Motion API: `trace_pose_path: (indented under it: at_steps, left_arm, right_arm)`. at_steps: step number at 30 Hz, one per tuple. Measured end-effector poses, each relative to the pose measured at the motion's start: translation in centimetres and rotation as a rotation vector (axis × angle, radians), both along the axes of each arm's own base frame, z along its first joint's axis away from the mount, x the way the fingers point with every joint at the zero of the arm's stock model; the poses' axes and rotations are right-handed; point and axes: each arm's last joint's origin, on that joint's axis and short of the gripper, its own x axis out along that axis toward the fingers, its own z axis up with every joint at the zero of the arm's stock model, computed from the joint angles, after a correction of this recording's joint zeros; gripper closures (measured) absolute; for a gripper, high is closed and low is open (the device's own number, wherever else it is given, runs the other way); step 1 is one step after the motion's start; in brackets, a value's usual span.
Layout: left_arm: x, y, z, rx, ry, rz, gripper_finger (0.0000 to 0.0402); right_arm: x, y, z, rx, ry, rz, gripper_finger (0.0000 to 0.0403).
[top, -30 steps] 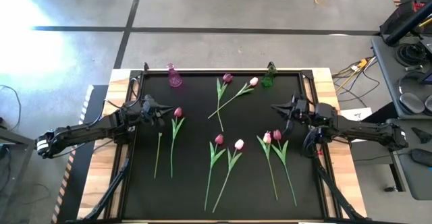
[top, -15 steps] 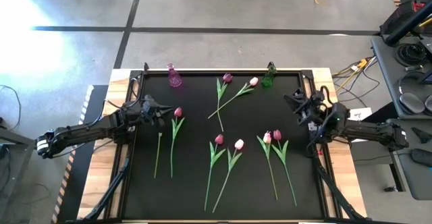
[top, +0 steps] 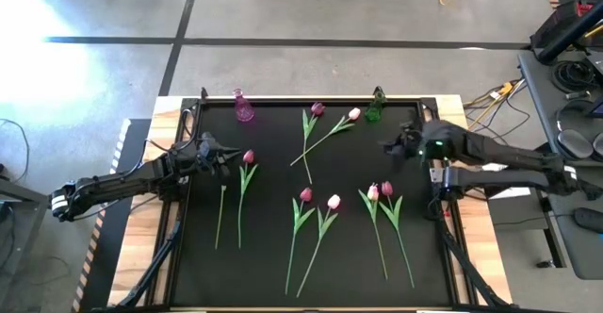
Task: Sort flowers into vase by color
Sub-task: Put the bottom right red flower into the purple vase
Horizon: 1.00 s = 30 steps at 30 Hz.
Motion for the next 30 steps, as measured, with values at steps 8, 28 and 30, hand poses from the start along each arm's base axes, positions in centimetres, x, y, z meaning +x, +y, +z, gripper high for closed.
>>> trace_pose_path:
  at_steps: [8, 28, 30]
  left_arm:
    - [0.1, 0.0, 0.2, 0.008, -0.021, 0.000, 0.0365]
    - [0.3, 0.2, 0.8, 0.033, -0.079, 0.038, 0.0365]
    - [0.3, 0.3, 0.7, -0.008, -0.091, 0.053, 0.0365]
  right_arm:
    - [1.0, 1.1, -2.0, 0.273, 0.290, 0.150, 0.0394]
    - [0.4, 6.0, -5.1, 0.529, 0.711, -0.085, 0.0297]
    - [0.7, 6.1, -5.6, 0.528, 0.755, -0.097, 0.0274]
